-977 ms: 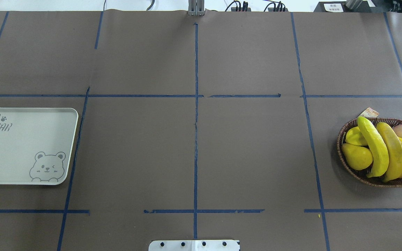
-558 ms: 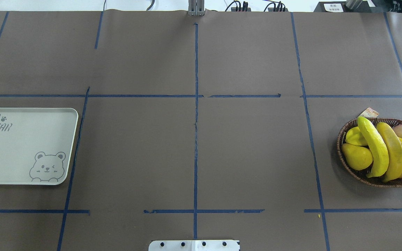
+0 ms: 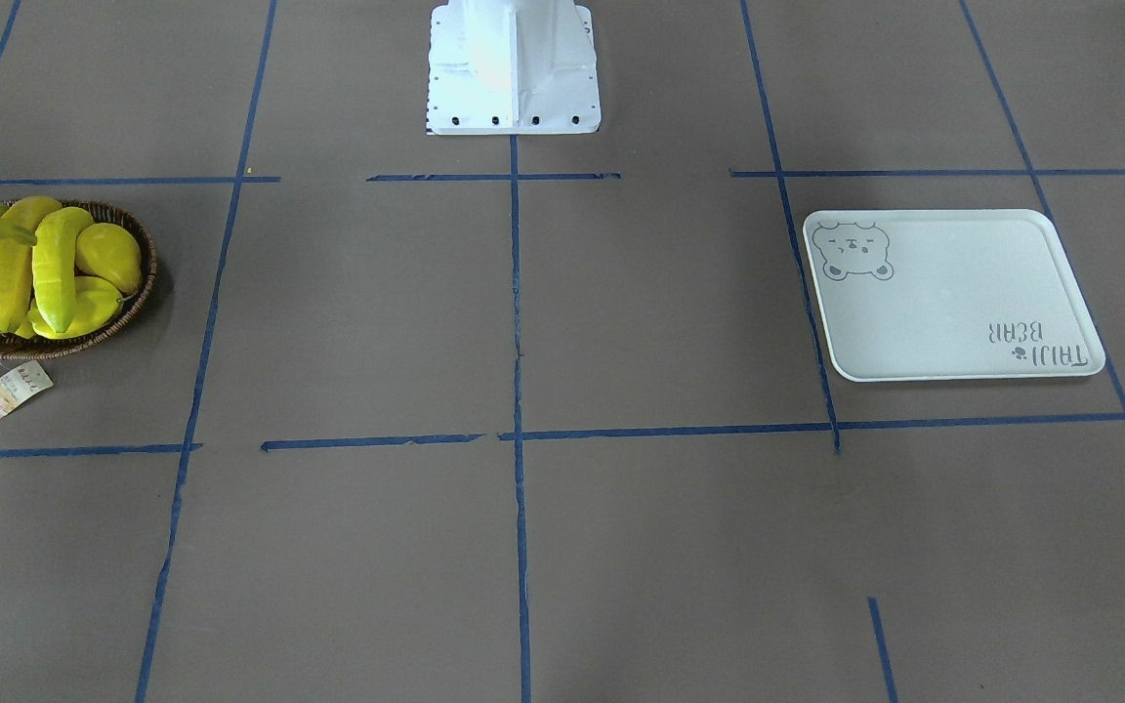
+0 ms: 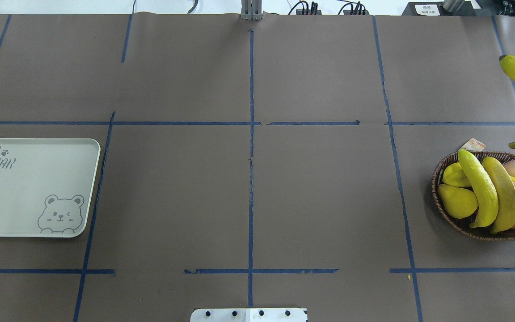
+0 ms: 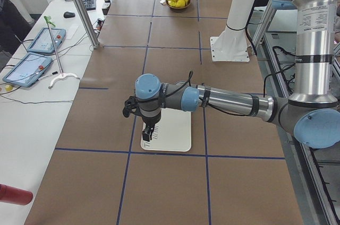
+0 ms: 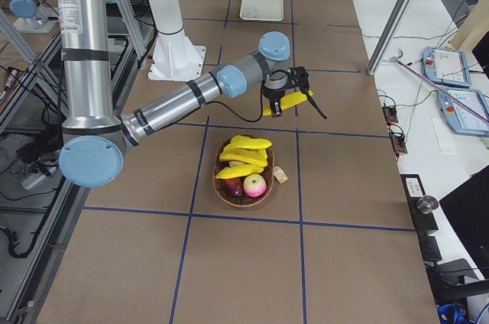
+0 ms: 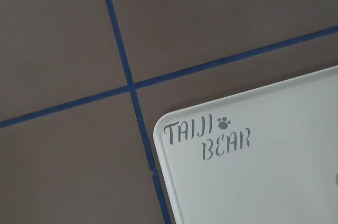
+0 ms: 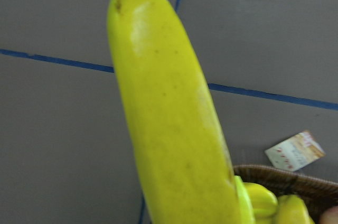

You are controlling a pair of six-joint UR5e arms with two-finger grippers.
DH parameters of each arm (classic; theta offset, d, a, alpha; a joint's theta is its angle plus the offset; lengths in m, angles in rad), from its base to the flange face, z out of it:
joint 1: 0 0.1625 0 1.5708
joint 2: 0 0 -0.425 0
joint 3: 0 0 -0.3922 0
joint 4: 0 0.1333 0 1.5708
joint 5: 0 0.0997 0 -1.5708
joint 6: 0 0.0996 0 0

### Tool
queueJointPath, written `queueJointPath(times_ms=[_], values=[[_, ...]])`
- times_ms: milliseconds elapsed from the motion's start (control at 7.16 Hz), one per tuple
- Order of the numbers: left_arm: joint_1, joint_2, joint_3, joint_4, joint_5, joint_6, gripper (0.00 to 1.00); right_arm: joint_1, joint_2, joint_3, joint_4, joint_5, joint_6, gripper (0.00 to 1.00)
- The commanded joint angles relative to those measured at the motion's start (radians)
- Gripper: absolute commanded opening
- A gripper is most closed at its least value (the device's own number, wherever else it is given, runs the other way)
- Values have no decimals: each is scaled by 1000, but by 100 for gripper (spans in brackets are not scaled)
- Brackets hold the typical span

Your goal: Transfer all bananas from basket to plate

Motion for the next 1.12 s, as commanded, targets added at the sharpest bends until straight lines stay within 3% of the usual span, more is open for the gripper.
queueJointPath(times_ms=[0,140,419,698,977], values=[[122,-62,-1,-134,-82,-345,100,-170,170,10,-3,-16,264,3],[185,-128,-2,-183,-84,-514,100,-251,256,7,-3,-87,368,5],[313,-200,-2,-239,-84,-650,100,-403,350,-2,-3,-211,473,5],[429,-344,4,-245,-82,-806,100,-547,440,-8,-3,-336,586,5],[466,-473,17,-279,-81,-1071,100,-640,525,-35,5,-453,679,5]])
